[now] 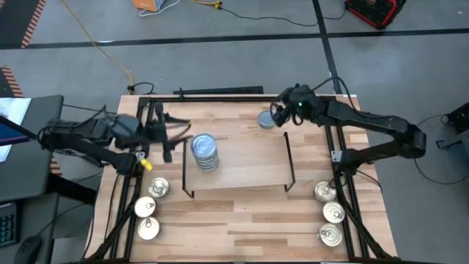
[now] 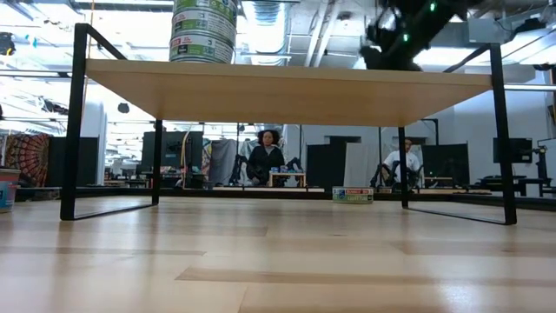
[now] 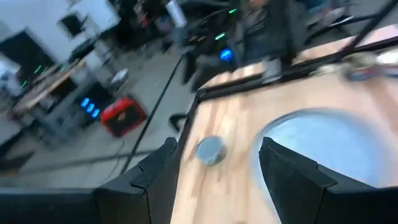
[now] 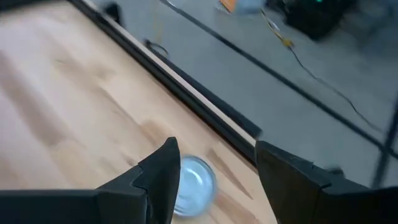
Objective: Stack canned seafood by type on shelf
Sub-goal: Put the blue tuna can on the shelf
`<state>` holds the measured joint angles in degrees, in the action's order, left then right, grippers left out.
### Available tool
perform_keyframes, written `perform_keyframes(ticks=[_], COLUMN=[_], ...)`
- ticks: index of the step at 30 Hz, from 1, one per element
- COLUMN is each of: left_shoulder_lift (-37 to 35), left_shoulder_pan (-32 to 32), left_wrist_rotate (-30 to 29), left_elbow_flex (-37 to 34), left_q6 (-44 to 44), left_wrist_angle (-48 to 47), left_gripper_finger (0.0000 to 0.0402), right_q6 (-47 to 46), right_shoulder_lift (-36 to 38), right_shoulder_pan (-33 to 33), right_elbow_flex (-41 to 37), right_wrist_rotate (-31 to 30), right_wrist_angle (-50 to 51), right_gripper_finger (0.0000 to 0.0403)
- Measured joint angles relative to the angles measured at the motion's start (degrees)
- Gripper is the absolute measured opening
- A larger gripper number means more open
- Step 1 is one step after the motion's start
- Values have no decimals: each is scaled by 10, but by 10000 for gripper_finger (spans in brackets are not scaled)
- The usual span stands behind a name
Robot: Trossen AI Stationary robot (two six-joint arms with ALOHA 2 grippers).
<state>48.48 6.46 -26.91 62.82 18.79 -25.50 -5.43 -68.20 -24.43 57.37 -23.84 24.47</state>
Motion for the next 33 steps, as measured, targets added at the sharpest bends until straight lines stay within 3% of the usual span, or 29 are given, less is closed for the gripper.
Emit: perform_keyframes(ticks=[5,10,13,16,21,26,29,33], left_shoulder_lift=[-36,-91,-113,-124,-122,-90,-64,-46], left_shoulder_pan=[-114,-119,-88,-51,29,118,172,236], left_wrist_rotate=[92,116,122,180,271,245,175,69], left_elbow_flex=[-54,-88,-95,-107,-129,-143,-142,-133], left_q6=[-29,-48,-34,0,66,69,68,73], left_wrist_angle=[0,0,9,33,67,98,102,120], left_gripper_finger=[210,210,210,210,210,210,210,210], right_q6=[-2,-1,11,14,39,54,25,-70], right_shoulder_lift=[10,77,116,144,142,99,72,38], right_shoulder_pan=[-50,-21,45,134,307,439,507,579], right_elbow_flex=[-7,-7,-7,-6,-25,-47,-46,-21], right_wrist_rotate=[1,2,25,57,59,50,-36,-126], right_wrist_angle=[66,121,121,106,37,-55,-62,6], right_gripper_finger=[240,240,240,240,240,240,240,240])
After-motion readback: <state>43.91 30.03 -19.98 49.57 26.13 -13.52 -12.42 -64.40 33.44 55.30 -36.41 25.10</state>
